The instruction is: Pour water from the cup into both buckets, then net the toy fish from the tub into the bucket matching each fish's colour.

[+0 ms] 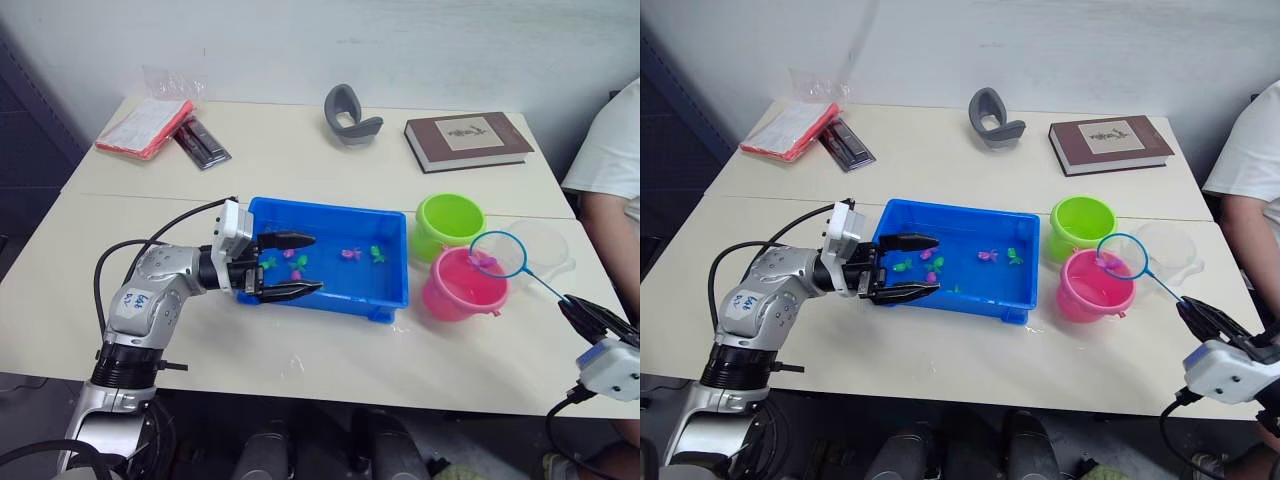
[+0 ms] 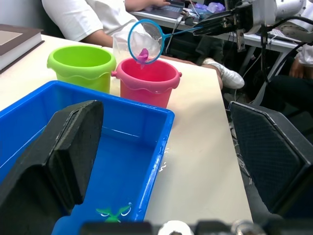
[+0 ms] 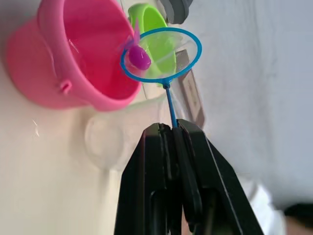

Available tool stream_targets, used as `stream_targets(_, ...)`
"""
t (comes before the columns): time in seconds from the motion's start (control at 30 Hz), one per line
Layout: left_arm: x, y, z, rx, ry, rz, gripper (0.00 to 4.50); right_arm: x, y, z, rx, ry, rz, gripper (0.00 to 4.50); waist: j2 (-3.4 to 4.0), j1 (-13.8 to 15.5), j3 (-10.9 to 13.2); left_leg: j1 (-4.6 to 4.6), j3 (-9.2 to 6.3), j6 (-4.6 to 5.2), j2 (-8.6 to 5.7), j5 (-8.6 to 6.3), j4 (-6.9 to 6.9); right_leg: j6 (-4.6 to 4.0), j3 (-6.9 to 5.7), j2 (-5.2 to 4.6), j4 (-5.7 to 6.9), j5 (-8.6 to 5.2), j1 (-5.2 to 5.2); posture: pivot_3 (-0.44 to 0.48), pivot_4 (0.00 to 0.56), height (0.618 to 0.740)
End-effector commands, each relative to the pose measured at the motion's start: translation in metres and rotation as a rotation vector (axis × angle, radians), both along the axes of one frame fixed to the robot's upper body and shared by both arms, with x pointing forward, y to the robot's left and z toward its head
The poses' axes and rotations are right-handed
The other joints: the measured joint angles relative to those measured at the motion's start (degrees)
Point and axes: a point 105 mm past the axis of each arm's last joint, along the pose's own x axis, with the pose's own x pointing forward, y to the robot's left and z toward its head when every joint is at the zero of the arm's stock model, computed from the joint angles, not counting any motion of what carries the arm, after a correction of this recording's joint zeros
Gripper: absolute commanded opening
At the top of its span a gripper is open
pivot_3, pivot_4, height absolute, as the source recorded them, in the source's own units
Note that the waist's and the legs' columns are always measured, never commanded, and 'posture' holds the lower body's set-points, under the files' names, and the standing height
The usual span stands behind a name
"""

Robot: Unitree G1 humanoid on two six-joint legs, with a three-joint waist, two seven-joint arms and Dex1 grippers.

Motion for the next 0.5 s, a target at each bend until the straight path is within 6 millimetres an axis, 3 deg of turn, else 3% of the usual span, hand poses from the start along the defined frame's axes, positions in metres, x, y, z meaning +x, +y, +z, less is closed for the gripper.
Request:
stream_targets(0.03,-0.004,-0.002,0.009,-0.004,-0.052,-0.003,4.41,-0.003,0.0,0.009,-0.097,-0.091,0.017,0.0,0.0,-0.06,0.0,0.01,0.0,-0.01,0.01,0.0,0.0,-0.01,0.08,0.02,0.0,0.0,0.0,0.0,0.15,0.74)
stream_targets(0.2,-0.003,-0.001,0.006,-0.006,-0.047,0.011,4.41,-0.006,0.008,0.003,-0.192,-0.159,0.063,0.0,0.0,-0.05,0.0,0.08,0.05,-0.01,0.02,0.0,-0.01,-0.01,0.25,0.05,0.0,-0.01,0.02,0.0,0.15,0.74)
stream_targets(0.5,-0.001,0.002,0.004,-0.002,-0.052,0.035,4.41,0.002,0.003,-0.003,-0.21,-0.161,0.03,0.0,-0.01,-1.05,0.0,0.24,0.2,-0.01,0.04,0.0,-0.04,-0.03,0.45,0.08,0.06,-0.02,0.07,0.0,0.15,0.74)
